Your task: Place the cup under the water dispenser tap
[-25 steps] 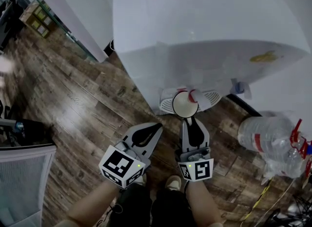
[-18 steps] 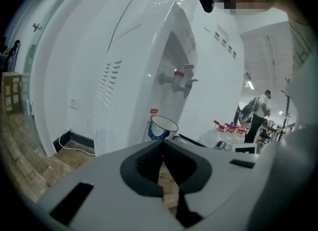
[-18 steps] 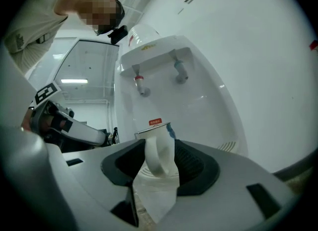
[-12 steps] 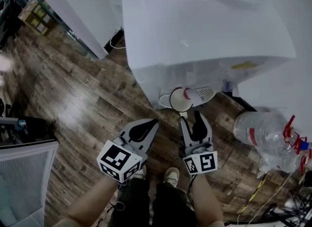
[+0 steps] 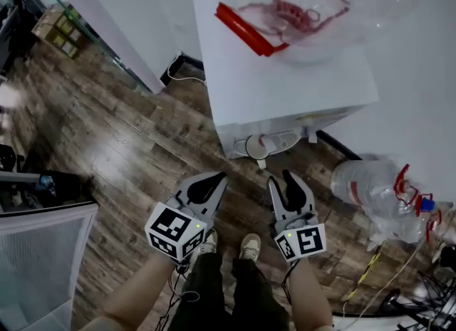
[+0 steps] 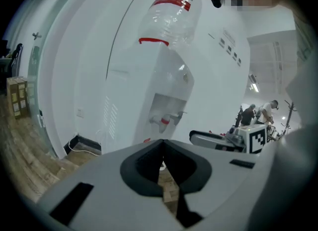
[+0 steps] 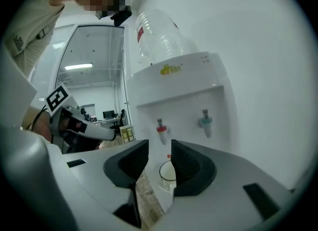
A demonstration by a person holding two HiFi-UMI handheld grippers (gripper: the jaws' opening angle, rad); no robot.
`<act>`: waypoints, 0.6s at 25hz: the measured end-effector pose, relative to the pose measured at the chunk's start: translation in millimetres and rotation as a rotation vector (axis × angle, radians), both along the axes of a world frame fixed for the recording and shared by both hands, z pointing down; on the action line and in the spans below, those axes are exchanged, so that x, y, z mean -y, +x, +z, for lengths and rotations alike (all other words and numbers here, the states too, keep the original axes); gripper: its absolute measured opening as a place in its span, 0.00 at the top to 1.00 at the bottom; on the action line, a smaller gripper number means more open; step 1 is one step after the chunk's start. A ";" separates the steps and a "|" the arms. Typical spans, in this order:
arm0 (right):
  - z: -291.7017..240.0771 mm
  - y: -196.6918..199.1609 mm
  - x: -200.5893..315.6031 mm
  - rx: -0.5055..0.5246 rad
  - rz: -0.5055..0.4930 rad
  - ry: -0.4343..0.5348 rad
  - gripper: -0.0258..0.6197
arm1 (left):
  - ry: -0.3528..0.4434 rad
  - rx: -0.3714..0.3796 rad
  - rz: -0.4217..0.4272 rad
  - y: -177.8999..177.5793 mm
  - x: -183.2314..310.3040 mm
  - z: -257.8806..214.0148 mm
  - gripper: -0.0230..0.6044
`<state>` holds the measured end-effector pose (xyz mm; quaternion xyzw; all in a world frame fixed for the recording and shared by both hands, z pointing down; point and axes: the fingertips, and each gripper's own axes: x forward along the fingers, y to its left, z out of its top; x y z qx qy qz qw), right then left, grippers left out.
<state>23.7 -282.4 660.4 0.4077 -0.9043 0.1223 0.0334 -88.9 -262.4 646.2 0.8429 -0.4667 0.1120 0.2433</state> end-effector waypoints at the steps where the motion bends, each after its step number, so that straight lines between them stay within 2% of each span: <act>1: -16.0 1.1 -1.9 -0.006 -0.003 -0.003 0.73 | 0.002 0.002 0.001 -0.6 -1.5 -11.6 0.95; 3: -48.2 4.0 -6.3 -0.014 -0.005 -0.006 0.76 | 0.006 0.000 0.001 -2.3 -5.3 -36.0 0.95; 5: -78.6 6.6 -10.8 -0.018 -0.009 -0.007 0.85 | 0.013 -0.006 -0.002 -3.9 -8.5 -60.7 0.96; 12: -174.3 3.6 -31.8 -0.060 -0.037 -0.014 0.88 | 0.034 0.031 0.028 -6.4 -14.8 -135.3 0.95; 15: -220.4 -1.6 -39.0 -0.090 -0.049 -0.001 0.88 | 0.072 0.036 0.046 -5.7 -16.6 -179.0 0.95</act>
